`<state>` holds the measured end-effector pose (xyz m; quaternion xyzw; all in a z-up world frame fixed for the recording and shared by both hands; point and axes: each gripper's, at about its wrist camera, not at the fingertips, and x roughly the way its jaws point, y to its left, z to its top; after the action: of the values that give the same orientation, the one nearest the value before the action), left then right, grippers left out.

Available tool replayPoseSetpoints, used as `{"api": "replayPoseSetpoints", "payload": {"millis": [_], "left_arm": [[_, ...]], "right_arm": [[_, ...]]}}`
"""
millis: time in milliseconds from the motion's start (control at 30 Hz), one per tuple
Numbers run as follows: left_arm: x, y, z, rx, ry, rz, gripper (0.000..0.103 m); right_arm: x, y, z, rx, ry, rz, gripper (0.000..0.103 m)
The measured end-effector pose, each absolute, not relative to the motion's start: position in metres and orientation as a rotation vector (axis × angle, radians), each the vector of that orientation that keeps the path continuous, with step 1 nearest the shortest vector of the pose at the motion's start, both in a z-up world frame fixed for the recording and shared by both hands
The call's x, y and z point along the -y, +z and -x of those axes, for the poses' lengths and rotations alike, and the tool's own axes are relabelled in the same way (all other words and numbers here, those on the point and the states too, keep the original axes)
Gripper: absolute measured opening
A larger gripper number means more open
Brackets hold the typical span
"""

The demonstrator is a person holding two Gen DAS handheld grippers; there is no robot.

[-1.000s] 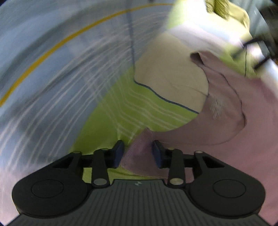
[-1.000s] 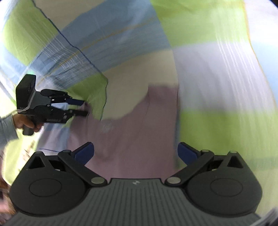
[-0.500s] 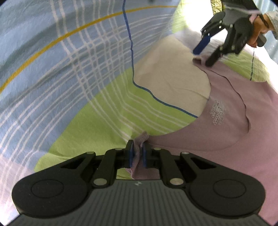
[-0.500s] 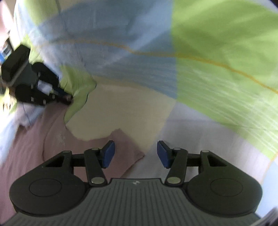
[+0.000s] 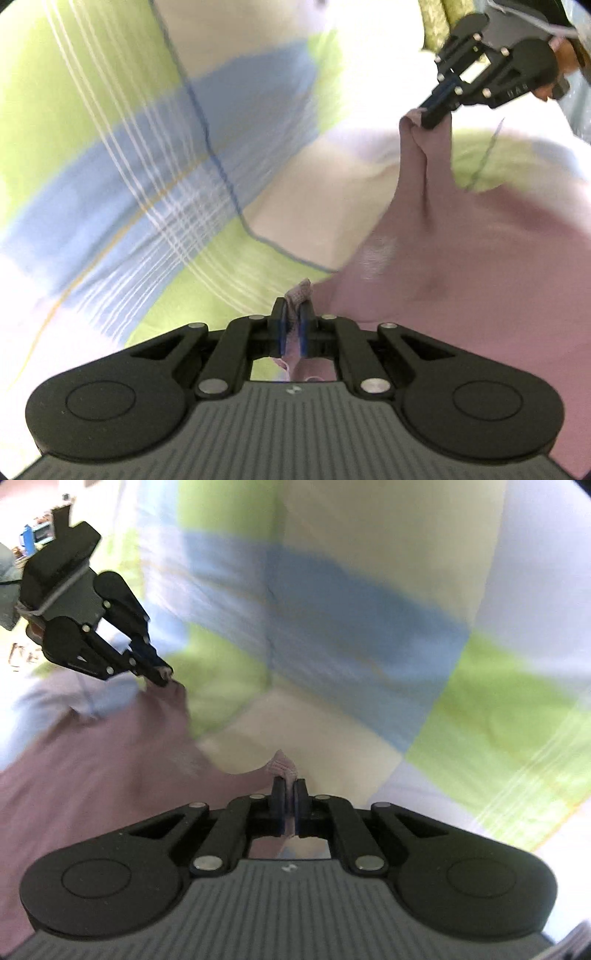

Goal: Fold clothes
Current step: 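Grasp the tank top side with both grippers and fold it over the middle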

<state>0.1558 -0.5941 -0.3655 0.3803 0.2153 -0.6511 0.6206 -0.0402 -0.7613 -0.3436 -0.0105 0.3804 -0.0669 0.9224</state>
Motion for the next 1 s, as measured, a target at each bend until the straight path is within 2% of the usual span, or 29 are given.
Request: {"api": "replayPoseSetpoints", "payload": {"millis": [167,267,467,500,567,600,633,700,900,967,1000], "left_arm": [[0.512,-0.341,-0.067,-0.479,-1.481,-0.909,0.004],[0.471,-0.352,-0.016,-0.491,-1.478,-0.949,0.004],[0.408,-0.393,0.056,-0.516,-1.435,-1.054,0.006],[0.406,-0.396,0.061,-0.5,-1.417,-1.072,0.012],[0.403,-0.399,0.071,-0.447,-1.373,-1.111,0.02],[0.401,-0.4,0.076,-0.42,-1.351,-1.131,0.031],[0.403,-0.402,0.079,-0.392,-1.332,-1.147,0.036],[0.411,-0.405,0.081,-0.362,-1.335,-1.164,0.036],[0.415,-0.428,0.106,-0.247,-1.39,-1.309,0.034],[0.419,-0.427,0.102,-0.27,-1.401,-1.295,0.033],[0.421,-0.426,0.098,-0.292,-1.407,-1.28,0.033]], "right_arm": [[0.649,-0.31,0.104,-0.75,-0.127,0.087,0.004],[0.588,-0.311,0.135,-0.772,-0.113,0.105,0.003],[0.461,-0.368,0.2,-0.916,-0.091,0.088,0.003],[0.444,-0.383,0.206,-0.956,-0.091,0.108,0.003],[0.428,-0.392,0.208,-0.989,-0.098,0.159,0.012],[0.42,-0.394,0.209,-0.983,-0.119,0.206,0.017],[0.413,-0.395,0.211,-0.969,-0.143,0.252,0.031],[0.406,-0.394,0.211,-0.943,-0.191,0.324,0.05],[0.428,-0.396,0.189,-0.959,-0.229,0.511,0.05],[0.435,-0.403,0.183,-0.98,-0.227,0.578,0.045],[0.438,-0.407,0.18,-0.991,-0.226,0.611,0.039]]}}
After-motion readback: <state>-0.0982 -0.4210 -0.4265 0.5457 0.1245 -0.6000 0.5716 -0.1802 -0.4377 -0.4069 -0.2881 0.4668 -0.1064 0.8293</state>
